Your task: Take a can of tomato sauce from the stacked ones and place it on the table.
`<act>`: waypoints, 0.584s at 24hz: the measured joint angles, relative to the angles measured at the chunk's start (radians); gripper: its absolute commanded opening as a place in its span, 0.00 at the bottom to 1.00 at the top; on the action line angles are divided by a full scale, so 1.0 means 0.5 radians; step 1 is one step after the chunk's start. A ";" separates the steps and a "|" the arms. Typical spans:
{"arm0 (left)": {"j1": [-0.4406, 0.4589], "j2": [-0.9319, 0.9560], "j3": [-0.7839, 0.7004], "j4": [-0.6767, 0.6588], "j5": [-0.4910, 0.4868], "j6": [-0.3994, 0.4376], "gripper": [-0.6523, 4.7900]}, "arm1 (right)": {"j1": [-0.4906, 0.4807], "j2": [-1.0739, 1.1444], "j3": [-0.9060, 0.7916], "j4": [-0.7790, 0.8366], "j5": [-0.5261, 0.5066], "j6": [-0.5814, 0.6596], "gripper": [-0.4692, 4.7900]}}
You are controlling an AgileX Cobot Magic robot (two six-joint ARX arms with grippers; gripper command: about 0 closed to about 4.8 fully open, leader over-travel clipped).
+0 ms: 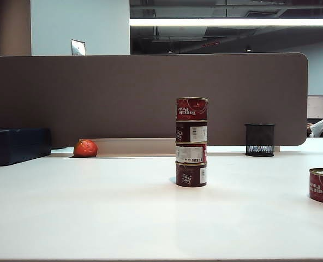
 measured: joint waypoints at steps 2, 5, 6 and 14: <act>0.000 0.001 -0.031 0.001 -0.005 0.000 0.11 | 0.000 0.000 0.000 0.013 0.001 -0.001 0.08; 0.000 0.001 -0.078 0.003 -0.008 0.000 0.11 | 0.000 0.000 0.000 0.018 0.011 -0.001 0.08; 0.000 0.001 -0.092 0.005 -0.008 0.000 0.11 | 0.000 0.000 0.000 0.018 0.014 -0.001 0.08; 0.000 0.002 -0.100 0.021 -0.008 -0.008 0.11 | 0.000 0.000 0.000 0.018 0.015 -0.001 0.08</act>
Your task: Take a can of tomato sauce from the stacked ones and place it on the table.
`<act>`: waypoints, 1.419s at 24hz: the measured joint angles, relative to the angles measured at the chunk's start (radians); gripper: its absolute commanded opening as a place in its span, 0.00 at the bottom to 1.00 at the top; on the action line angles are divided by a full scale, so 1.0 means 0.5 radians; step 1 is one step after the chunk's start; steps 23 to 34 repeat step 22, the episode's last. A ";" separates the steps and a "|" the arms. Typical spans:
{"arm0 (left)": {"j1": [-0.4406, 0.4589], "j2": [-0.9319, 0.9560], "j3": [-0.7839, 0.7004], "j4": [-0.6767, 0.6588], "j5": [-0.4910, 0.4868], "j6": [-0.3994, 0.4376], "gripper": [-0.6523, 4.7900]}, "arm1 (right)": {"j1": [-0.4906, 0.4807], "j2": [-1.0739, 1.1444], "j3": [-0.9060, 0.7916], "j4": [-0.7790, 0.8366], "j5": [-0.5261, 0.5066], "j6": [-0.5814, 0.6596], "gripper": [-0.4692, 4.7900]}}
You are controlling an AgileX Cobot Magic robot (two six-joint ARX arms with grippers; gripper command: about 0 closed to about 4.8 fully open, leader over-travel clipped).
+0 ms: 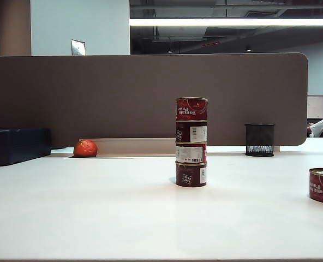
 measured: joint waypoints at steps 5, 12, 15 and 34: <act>0.000 0.000 0.000 0.001 0.001 0.000 0.11 | 0.000 0.000 0.000 0.017 0.000 0.000 0.08; 0.000 0.000 0.000 0.001 0.001 0.000 0.11 | 0.000 0.000 0.000 0.050 0.001 0.000 0.08; 0.000 0.000 0.000 0.000 0.001 0.000 0.11 | 0.001 0.000 0.000 0.048 0.002 0.000 0.08; 0.000 0.000 0.000 0.000 0.001 0.000 0.11 | 0.001 0.000 0.000 0.048 0.005 0.000 0.08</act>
